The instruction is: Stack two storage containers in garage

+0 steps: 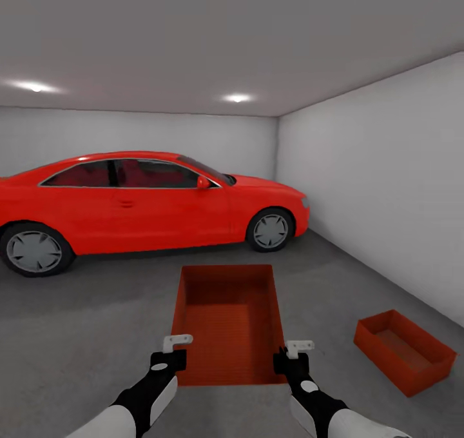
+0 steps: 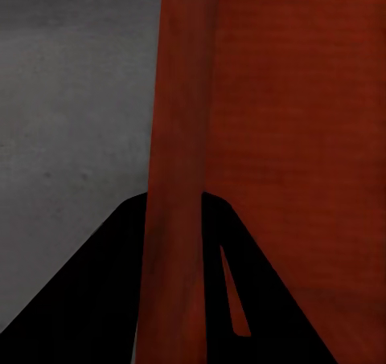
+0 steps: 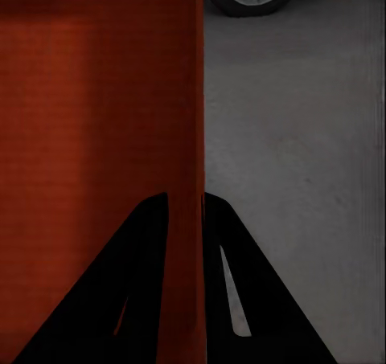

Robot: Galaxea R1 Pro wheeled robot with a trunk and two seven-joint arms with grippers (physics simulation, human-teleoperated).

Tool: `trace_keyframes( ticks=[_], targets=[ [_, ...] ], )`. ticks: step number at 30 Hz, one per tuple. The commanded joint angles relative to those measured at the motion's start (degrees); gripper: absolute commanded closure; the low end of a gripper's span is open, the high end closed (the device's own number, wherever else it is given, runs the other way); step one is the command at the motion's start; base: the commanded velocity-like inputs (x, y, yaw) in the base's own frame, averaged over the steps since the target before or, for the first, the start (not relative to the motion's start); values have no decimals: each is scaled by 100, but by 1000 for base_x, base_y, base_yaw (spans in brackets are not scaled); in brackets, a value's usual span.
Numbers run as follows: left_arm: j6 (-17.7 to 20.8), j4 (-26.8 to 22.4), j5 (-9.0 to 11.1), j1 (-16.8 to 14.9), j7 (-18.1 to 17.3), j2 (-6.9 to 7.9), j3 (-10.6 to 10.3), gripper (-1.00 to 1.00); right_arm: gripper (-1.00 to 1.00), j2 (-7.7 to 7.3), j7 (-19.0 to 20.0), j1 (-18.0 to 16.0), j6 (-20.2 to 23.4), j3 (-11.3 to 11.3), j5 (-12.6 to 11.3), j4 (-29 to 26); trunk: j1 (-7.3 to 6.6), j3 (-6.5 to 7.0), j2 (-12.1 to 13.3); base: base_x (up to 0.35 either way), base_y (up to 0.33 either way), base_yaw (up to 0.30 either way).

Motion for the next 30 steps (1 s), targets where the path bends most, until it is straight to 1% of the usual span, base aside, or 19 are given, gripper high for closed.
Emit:
trace_keyframes(
  ticks=[1,10,30],
  targets=[
    [25,-34,-63,-9,66,38,258,100,100,-31,9,-3,-21,-33,-71,47,4,-6,-5,322,0,-279],
    [25,-42,-63,-7,66,36,259,100,100,-31,9,-3,-21,-33,-71,47,4,12,-5,321,95,-279],
    [25,-42,-63,-7,66,36,263,100,100,-31,9,-3,-21,-33,-69,47,4,53,-5,316,184,-278]
  ],
)
